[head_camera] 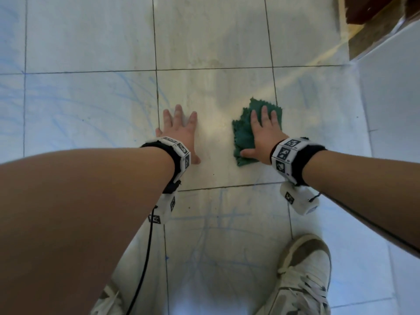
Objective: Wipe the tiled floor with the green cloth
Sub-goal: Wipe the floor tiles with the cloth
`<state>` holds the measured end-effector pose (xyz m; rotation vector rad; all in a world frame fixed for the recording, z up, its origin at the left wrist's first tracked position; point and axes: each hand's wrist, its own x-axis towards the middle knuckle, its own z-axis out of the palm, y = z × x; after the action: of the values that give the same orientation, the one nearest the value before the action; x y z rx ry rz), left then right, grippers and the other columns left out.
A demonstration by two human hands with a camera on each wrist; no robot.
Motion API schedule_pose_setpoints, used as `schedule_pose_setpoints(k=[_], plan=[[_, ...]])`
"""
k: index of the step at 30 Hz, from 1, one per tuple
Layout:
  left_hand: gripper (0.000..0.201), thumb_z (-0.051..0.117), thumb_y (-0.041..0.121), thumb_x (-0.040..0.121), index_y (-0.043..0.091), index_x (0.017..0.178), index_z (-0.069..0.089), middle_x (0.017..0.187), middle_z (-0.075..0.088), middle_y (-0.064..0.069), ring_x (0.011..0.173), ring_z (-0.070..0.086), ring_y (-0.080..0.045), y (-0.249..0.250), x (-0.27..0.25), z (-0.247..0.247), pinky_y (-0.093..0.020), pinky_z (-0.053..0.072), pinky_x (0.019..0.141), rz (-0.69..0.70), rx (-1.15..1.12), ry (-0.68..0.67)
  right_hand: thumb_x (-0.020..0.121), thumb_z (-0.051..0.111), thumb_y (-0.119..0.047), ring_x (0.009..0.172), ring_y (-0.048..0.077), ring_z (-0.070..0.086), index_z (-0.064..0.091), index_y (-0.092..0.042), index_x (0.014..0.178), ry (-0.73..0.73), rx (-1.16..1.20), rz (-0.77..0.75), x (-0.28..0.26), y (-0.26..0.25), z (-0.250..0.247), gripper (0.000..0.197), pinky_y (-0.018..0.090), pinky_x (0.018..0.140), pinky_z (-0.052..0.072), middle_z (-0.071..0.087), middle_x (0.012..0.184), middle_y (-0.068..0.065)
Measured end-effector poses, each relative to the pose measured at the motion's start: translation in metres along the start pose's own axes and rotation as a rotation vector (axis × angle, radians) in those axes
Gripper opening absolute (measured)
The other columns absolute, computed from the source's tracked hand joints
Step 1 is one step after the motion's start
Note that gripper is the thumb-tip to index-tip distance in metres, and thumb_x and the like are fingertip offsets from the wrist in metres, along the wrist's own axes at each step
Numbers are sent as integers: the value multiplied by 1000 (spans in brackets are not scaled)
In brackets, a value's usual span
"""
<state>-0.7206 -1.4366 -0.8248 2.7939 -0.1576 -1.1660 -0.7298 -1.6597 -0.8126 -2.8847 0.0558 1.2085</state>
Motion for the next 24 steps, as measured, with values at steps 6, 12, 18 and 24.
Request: schedule_pose_setpoints(k=[6,12,18,24], plan=[[129,85,41,73,29,156,-13,159,-32,-8,147,-24,-37,1,1,-1,-61,9,118,8,-8,-15,99,55,-46,149,26,24,15,-18,160,208,68,-14,-12,15,-25,79,41,117,29,13,166,5],[129,84,42,73,30,155,-14,159,-32,-8,146,-25,-37,-1,1,0,-61,9,118,12,-1,-21,99,55,-42,153,32,3,5,-14,160,114,75,42,-8,2,9,84,41,120,22,0,167,10],[130,84,42,74,30,155,-16,158,-33,-8,146,-25,-38,0,5,1,-61,9,117,5,11,-23,98,58,-39,153,31,-5,2,-17,160,86,24,-101,-7,-17,11,87,41,123,15,-8,167,9],[129,84,41,74,30,155,-16,158,-33,-8,146,-25,-38,-1,4,1,-60,10,118,2,16,-26,95,61,-43,152,38,-2,2,-15,160,121,-21,-52,35,1,-32,92,43,123,9,-5,166,16]])
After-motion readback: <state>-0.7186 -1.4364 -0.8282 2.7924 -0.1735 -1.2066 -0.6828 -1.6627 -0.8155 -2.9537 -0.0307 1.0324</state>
